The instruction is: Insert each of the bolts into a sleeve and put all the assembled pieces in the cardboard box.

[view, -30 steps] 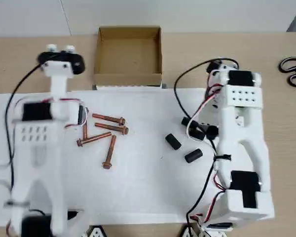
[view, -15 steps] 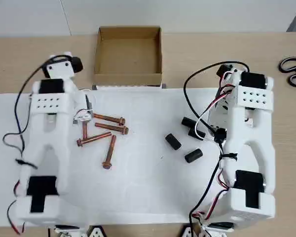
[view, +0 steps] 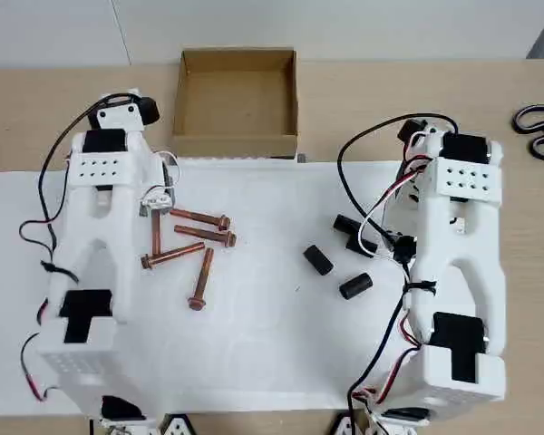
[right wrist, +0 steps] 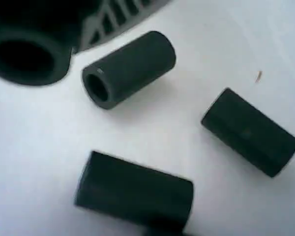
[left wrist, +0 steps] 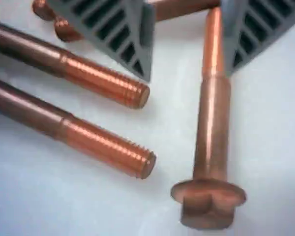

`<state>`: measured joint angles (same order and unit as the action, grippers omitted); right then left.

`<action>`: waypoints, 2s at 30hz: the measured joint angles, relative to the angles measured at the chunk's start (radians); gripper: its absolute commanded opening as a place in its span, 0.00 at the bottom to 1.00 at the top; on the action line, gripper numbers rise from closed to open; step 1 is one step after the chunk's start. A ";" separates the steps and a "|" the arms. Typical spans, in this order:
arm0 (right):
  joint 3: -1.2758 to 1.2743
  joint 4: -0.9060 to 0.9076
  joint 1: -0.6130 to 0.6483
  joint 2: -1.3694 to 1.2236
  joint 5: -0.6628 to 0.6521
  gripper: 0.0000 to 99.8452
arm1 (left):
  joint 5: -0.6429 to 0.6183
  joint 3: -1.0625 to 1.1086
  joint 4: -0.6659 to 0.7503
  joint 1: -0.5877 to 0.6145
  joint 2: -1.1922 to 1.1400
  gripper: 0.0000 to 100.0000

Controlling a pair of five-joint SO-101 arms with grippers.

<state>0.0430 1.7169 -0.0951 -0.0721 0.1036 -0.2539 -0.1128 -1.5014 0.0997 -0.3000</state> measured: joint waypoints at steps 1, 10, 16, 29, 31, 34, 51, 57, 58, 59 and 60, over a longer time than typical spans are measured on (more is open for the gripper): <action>0.000 0.000 0.000 0.000 0.000 0.00 | 0.000 -0.014 0.000 0.000 -0.020 0.10; 0.000 0.000 0.000 0.000 0.000 0.00 | 0.046 -0.112 0.000 0.005 -0.153 0.09; 0.000 0.000 0.000 0.000 0.000 0.00 | 0.046 -0.124 0.000 0.049 -0.192 0.09; 0.000 0.000 0.000 0.000 0.000 0.00 | 0.103 -0.153 0.000 0.068 -0.244 0.09; 0.000 0.000 0.000 0.000 0.000 0.00 | 0.103 -0.153 0.002 0.068 -0.244 0.09; 0.000 0.000 0.000 0.000 0.000 0.00 | 0.103 -0.153 0.018 0.068 -0.244 0.09; 0.000 0.000 0.000 0.000 0.000 0.00 | 0.106 -0.195 0.055 0.061 -0.344 0.09; 0.000 0.000 0.000 0.000 0.000 0.00 | 0.103 -0.198 0.055 0.055 -0.345 0.00; 0.000 0.000 0.000 0.000 0.000 0.00 | 0.101 -0.198 0.054 0.052 -0.345 0.00; 0.000 0.000 0.000 0.000 0.000 0.00 | 0.101 -0.201 0.044 0.049 -0.345 0.00; 0.000 0.000 0.000 0.000 0.000 0.00 | 0.101 -0.212 0.035 0.049 -0.347 0.00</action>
<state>0.0430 1.7169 -0.0951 -0.0721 0.1036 -0.1527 -0.3245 -1.4661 0.1488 -0.6467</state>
